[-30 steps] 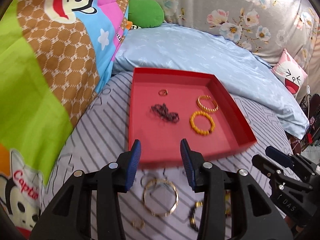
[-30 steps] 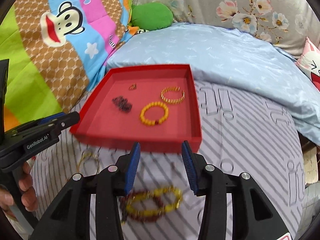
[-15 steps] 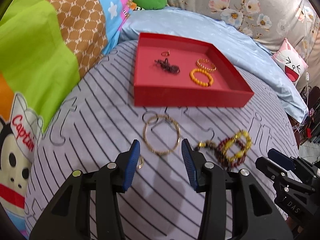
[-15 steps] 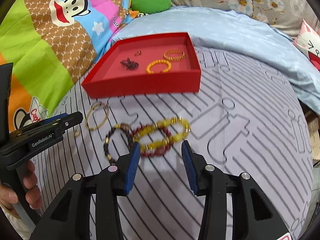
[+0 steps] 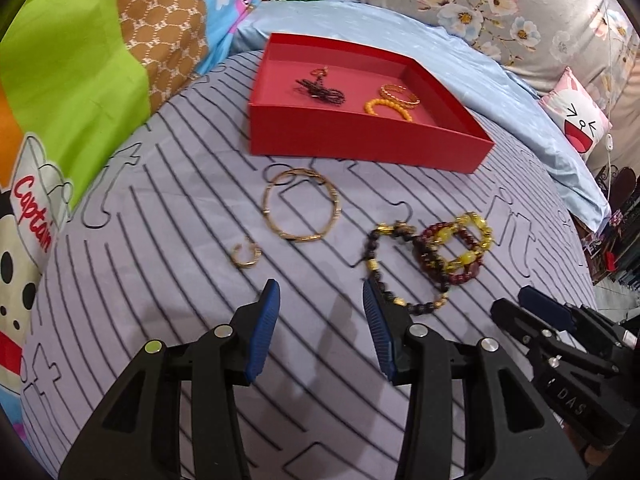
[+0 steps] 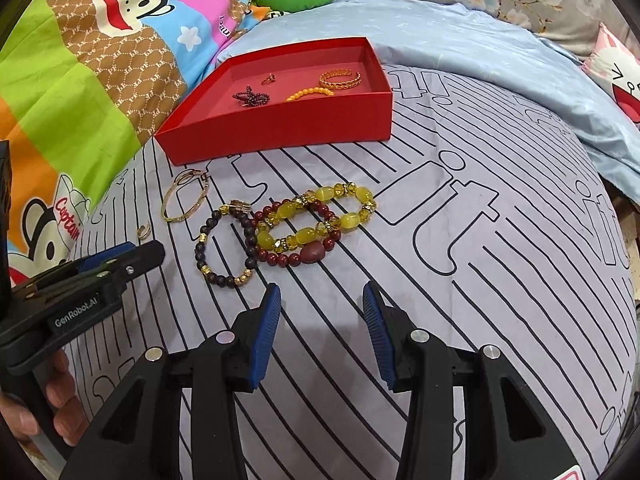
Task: Organize jewelry
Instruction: 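Withdraw both tools and move the left gripper to the dark brown bead bracelet, then grasp the dark brown bracelet with the left gripper while the right gripper grasps the red-yellow bracelet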
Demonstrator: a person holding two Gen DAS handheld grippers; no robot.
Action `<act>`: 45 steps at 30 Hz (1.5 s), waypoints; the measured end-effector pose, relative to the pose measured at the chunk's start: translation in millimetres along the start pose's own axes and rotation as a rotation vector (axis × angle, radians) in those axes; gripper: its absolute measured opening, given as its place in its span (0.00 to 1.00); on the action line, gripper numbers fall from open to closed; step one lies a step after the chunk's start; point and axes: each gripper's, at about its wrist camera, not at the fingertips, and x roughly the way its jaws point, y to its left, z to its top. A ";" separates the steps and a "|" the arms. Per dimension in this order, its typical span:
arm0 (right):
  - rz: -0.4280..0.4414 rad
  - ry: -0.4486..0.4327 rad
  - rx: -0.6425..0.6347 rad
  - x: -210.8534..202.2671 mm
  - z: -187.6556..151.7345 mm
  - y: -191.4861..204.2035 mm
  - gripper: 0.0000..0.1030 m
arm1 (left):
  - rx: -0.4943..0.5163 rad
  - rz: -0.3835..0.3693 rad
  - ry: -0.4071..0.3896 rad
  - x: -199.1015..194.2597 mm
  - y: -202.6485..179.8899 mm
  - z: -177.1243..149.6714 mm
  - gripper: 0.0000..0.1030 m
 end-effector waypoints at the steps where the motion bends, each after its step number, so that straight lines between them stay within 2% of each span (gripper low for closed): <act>1: 0.001 -0.001 0.002 -0.2 0.3 -0.8 0.41 | 0.005 -0.007 0.002 2.1 -4.1 1.2 0.40; 6: 0.001 -0.003 0.005 -1.4 1.0 -2.6 0.41 | 0.035 -0.012 0.014 17.0 -23.2 4.8 0.40; 10: 0.002 -0.001 0.012 0.8 1.9 -5.0 0.41 | 0.066 0.026 0.015 27.4 -33.4 4.1 0.38; 12: 0.001 0.000 0.016 2.3 2.2 -6.6 0.41 | 0.080 0.028 0.013 29.2 -35.3 5.3 0.30; 14: 0.000 0.000 0.021 4.0 3.5 -8.5 0.41 | 0.097 0.040 0.011 31.0 -36.9 5.4 0.14; 16: 0.001 0.000 0.030 6.0 5.8 -10.9 0.41 | 0.106 0.032 0.016 31.1 -36.5 5.5 0.09; 27: -0.015 -0.025 0.055 13.6 26.8 -21.0 0.41 | 0.070 0.029 0.028 21.7 -15.8 -0.1 0.08; 40: -0.027 -0.023 0.079 35.6 46.7 -26.9 0.37 | 0.079 0.036 0.015 20.2 -16.4 -2.0 0.08; 45: -0.025 -0.015 0.079 44.5 49.5 -26.6 0.27 | 0.080 0.037 0.015 20.4 -16.7 -2.1 0.08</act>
